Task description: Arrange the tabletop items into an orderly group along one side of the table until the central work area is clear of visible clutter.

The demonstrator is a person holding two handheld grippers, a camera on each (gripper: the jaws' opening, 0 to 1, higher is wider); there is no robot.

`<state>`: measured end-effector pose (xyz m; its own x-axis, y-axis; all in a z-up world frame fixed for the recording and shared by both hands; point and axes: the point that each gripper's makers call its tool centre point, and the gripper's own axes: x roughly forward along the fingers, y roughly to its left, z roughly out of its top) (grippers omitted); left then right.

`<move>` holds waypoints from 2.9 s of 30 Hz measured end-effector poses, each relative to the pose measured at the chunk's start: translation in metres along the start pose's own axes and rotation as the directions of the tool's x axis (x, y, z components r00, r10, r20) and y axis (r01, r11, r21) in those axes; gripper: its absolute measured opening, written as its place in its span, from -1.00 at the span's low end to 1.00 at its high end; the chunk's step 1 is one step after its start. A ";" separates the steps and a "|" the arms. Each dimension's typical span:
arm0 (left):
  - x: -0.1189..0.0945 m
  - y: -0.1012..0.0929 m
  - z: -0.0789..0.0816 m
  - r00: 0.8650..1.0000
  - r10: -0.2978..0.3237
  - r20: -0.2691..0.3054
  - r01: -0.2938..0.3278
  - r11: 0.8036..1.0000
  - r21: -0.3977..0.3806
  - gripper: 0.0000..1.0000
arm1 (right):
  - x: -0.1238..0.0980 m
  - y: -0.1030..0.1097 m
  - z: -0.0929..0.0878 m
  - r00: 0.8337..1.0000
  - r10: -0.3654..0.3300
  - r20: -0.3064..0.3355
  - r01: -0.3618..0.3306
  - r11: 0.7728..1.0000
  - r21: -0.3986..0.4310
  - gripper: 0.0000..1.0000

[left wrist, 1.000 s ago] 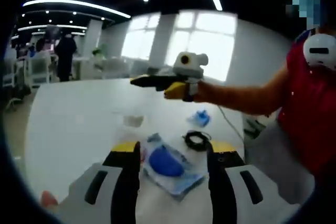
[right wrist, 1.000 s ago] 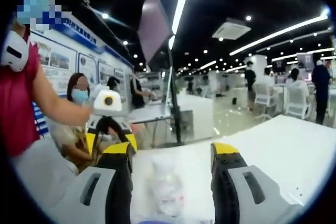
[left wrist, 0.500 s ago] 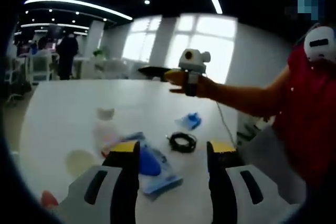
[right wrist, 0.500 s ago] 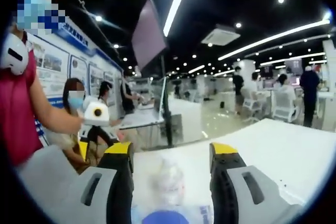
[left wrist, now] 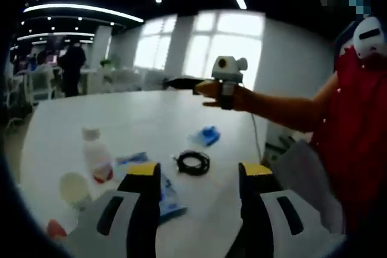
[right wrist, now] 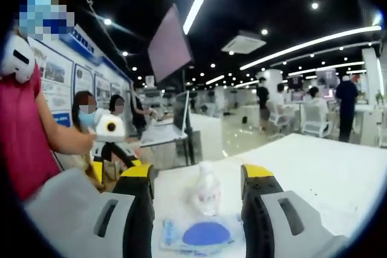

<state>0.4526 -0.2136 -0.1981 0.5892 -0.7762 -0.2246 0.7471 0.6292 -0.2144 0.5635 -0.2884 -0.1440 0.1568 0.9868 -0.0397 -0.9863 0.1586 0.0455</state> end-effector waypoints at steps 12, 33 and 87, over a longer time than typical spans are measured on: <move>-0.001 -0.027 0.005 1.000 0.012 0.029 -0.013 1.000 0.013 -0.02 | -0.050 0.027 -0.020 0.998 -0.066 0.002 0.066 0.997 0.037 0.11; 0.052 -0.038 -0.033 0.984 0.004 -0.180 0.012 0.996 0.087 0.14 | -0.115 -0.003 -0.105 0.966 -0.214 -0.144 0.235 0.960 0.151 0.12; 0.120 0.006 -0.089 0.963 -0.022 -0.268 0.005 0.998 -0.061 0.16 | -0.113 -0.089 -0.247 0.646 -0.339 -0.684 0.406 0.911 -0.068 -0.49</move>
<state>0.5004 -0.2995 -0.3111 0.4688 -0.7502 -0.4663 0.7300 0.6263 -0.2735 0.6208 -0.4221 -0.3905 0.4005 0.5617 -0.7239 -0.8384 0.5434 -0.0422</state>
